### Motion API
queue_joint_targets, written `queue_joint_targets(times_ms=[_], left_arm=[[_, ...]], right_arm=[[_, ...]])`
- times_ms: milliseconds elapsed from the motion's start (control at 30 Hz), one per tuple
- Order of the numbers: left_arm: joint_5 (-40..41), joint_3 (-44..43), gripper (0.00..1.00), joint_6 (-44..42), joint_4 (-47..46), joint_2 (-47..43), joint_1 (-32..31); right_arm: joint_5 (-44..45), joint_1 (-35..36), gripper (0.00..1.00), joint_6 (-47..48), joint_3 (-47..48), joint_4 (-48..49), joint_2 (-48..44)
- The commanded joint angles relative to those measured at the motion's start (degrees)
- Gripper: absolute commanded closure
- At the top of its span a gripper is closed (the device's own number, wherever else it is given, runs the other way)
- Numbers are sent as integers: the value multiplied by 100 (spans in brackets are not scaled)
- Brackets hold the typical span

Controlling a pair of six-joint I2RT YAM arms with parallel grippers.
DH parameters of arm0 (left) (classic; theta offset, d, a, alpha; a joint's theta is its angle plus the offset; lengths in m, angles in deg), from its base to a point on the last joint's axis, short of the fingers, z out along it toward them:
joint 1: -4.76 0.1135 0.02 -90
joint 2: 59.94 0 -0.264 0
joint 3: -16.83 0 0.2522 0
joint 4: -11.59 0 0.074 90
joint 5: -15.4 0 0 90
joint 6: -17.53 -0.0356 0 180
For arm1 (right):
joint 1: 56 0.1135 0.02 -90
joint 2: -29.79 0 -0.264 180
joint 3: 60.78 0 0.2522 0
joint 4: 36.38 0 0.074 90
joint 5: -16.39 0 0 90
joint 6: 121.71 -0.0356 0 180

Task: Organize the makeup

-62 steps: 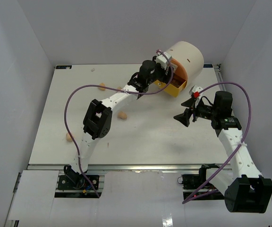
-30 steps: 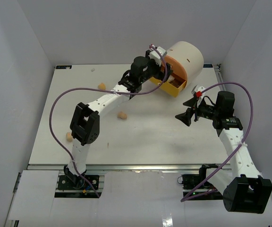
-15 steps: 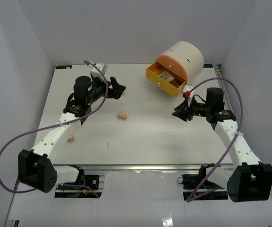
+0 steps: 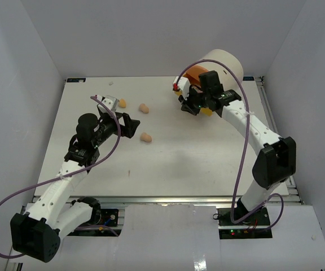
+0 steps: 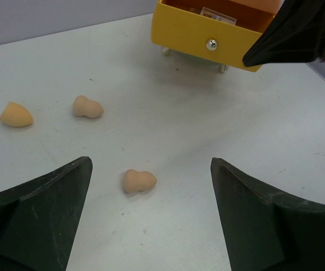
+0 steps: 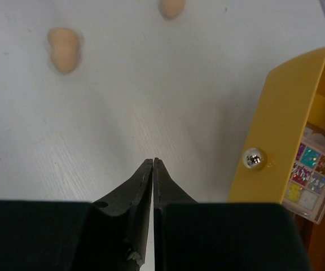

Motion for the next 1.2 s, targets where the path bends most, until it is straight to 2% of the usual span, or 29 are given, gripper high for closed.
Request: queue_joint_targets(times_ms=[0, 100, 300, 467, 633, 667, 767, 833, 1167], left_arm=[[239, -4, 2, -27, -32, -49, 42], [545, 12, 2, -9, -11, -99, 42], [561, 6, 2, -36, -5, -129, 51], [533, 4, 2, -45, -5, -145, 51], [472, 13, 2, -54, -5, -134, 51], [467, 12, 2, -54, -6, -128, 51], [418, 4, 2, -53, -13, -127, 51], [395, 4, 2, -49, -6, -131, 51], [324, 22, 2, -54, -13, -127, 51]], right_arm=[[1093, 167, 92, -348, 540, -497, 619], [1387, 179, 92, -527, 657, -498, 770], [2093, 185, 91, -500, 471, -369, 853], [3118, 193, 77, -418, 406, -6, 1049], [3844, 87, 52, -312, 677, 266, 1330], [3883, 45, 43, -315, 683, 299, 1326], [3954, -125, 3, -337, 730, 446, 1276], [3944, -184, 10, -311, 709, 526, 1230], [3677, -357, 9, -94, 673, 770, 1136]])
